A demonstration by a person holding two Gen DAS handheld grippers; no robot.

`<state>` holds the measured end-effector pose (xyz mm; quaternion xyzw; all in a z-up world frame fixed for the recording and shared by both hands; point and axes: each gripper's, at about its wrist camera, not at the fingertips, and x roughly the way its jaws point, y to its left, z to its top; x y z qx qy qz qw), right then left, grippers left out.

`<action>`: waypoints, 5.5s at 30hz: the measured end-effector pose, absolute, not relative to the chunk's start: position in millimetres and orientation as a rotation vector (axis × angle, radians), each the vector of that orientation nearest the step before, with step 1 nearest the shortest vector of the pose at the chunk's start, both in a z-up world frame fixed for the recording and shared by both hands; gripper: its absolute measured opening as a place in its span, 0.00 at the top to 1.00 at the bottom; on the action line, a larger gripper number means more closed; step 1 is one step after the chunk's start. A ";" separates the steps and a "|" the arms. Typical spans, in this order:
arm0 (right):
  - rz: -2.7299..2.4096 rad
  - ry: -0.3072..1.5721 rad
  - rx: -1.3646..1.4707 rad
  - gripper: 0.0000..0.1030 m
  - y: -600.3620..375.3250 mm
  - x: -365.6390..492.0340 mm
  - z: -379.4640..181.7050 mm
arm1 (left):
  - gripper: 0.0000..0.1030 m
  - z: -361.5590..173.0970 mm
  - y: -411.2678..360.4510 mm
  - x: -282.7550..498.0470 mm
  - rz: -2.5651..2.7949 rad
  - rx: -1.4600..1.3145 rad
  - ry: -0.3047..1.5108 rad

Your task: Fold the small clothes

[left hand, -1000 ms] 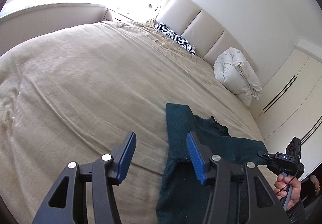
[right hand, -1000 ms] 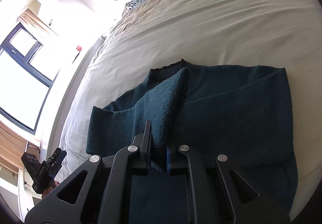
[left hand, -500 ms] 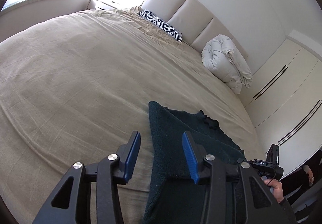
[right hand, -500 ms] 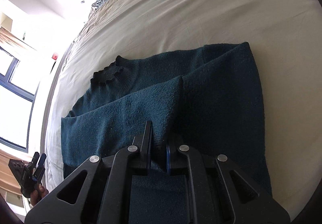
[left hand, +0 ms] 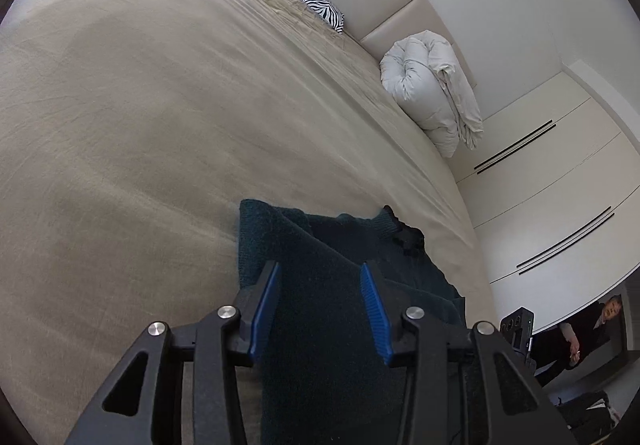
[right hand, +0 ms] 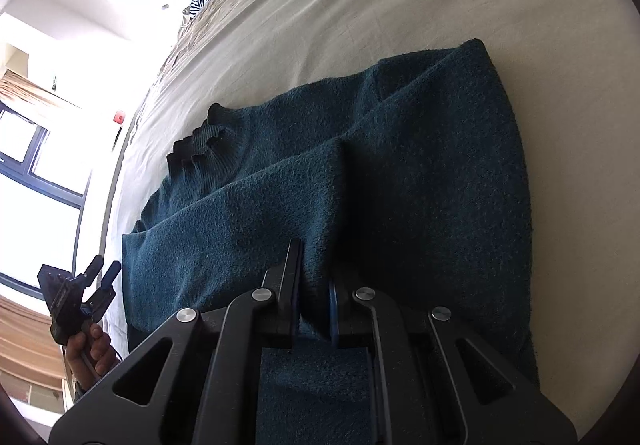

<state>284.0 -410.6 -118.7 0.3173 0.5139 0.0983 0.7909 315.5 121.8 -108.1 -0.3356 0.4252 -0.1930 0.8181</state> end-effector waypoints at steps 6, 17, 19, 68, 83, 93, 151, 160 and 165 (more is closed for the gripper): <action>0.249 1.082 0.717 0.92 -418.7 279.6 -122.5 | 0.90 -133.8 122.9 342.2 -0.404 -0.683 0.957; 0.241 1.063 0.765 0.91 -428.4 269.4 -121.2 | 0.85 -115.7 106.8 283.9 -0.443 -0.588 0.955; 0.234 1.060 0.781 0.90 -429.0 267.0 -120.4 | 0.85 -115.3 101.4 271.8 -0.446 -0.548 0.960; 0.094 0.915 0.902 0.48 -481.9 28.1 -73.0 | 0.28 -98.3 101.6 19.3 -0.344 -0.462 1.016; 0.104 0.938 0.878 0.49 -483.2 -40.6 -82.0 | 0.28 -98.3 104.2 -11.7 -0.376 -0.466 1.074; 0.150 0.962 0.814 0.49 -477.8 -86.0 -67.1 | 0.40 -108.0 105.5 -24.7 -0.393 -0.506 1.154; 0.301 1.095 0.765 0.94 -502.8 -132.9 -21.2 | 0.94 -78.1 119.5 -28.4 -0.565 -0.606 1.132; 0.328 0.973 0.904 0.94 -508.9 -127.4 -5.6 | 0.94 -71.0 132.4 -23.7 -0.618 -0.776 1.056; 0.319 0.934 0.927 0.94 -513.3 -126.3 -0.8 | 0.94 -66.7 134.6 -21.3 -0.603 -0.796 1.032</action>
